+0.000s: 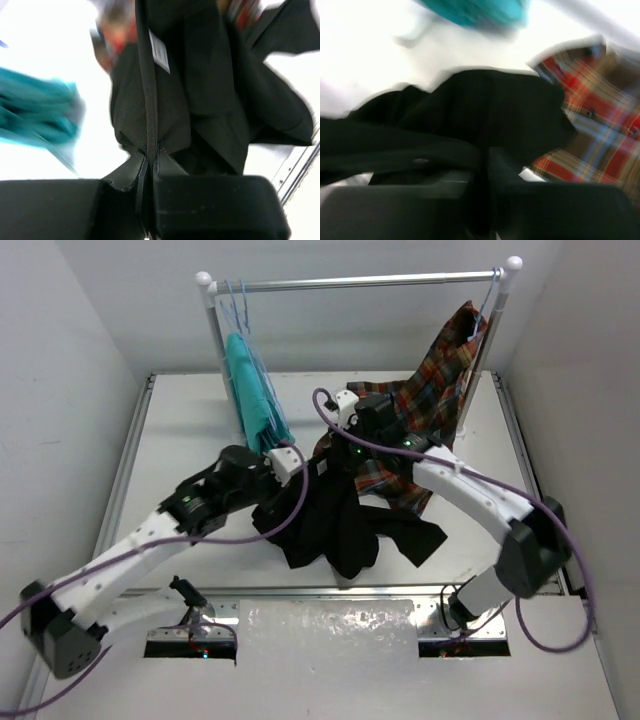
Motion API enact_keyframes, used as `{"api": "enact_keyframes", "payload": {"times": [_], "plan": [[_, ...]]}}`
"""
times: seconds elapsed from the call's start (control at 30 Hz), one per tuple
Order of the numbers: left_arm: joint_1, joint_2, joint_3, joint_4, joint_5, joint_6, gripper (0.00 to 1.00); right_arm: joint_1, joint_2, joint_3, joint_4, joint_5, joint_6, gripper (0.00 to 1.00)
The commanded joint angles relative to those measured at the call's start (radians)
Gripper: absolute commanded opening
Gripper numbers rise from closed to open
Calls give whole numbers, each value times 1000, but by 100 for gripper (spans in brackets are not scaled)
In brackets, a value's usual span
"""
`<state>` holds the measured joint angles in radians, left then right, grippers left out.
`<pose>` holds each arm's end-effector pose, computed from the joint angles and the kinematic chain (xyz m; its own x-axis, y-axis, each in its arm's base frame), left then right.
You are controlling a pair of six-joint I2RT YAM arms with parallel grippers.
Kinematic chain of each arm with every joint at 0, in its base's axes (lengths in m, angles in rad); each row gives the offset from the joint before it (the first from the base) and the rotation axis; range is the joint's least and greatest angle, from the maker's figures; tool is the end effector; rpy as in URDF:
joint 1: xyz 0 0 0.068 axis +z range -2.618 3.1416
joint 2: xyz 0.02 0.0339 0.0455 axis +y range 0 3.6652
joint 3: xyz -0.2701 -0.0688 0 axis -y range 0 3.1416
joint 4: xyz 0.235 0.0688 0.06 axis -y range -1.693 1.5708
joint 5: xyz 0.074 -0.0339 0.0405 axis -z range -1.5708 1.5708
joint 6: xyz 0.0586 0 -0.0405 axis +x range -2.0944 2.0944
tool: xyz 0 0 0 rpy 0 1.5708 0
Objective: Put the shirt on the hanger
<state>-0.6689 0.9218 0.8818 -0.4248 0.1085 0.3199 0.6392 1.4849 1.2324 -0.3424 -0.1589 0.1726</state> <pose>0.1625 -0.1366 0.3200 -0.1161 0.4902 -0.8638 0.7679 0.5959 0.2350 0.2742 0.2154 0.3081 -0.5623 -0.2067 -0.8007 -0.6067 0.7611 0.2296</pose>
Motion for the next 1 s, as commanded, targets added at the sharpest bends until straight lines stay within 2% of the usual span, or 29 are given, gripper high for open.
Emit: {"api": "enact_keyframes", "payload": {"times": [0.0, 0.03, 0.1, 0.23, 0.4, 0.43, 0.67, 0.77, 0.8, 0.83, 0.87, 0.97], "plan": [[8, 115, -17, -20, -85, -134, 0, -70, 98, 64, -9, 121, 86, 33], [8, 150, -27, -14, -93, -136, 0, -84, 119, 67, -10, 113, 109, 48], [9, 166, -72, 9, -104, -142, 0, -122, 107, 61, 3, 82, 142, 64], [9, 157, -133, 64, -104, -136, 0, -127, -9, 88, 42, 125, 75, 73], [9, 143, -178, 129, -144, -107, 0, -96, 15, 290, 46, 116, 24, 73], [9, 141, -182, 130, -144, -102, 0, -79, 35, 380, 57, 110, 21, 74], [9, 121, -201, 158, -165, -88, 0, 57, 288, 746, 146, 154, 31, 75], [9, 106, -210, 162, -174, -79, 0, 62, 362, 797, 238, 232, 60, 67], [9, 100, -213, 162, -176, -78, 0, 62, 383, 800, 302, 243, 65, 54], [9, 97, -218, 164, -179, -74, 0, 62, 399, 808, 327, 245, 67, 49], [9, 94, -221, 167, -187, -71, 0, 62, 416, 826, 336, 220, 70, 46], [9, 89, -233, 176, -205, -61, 0, 62, 518, 961, 313, 164, 82, 46]]}}
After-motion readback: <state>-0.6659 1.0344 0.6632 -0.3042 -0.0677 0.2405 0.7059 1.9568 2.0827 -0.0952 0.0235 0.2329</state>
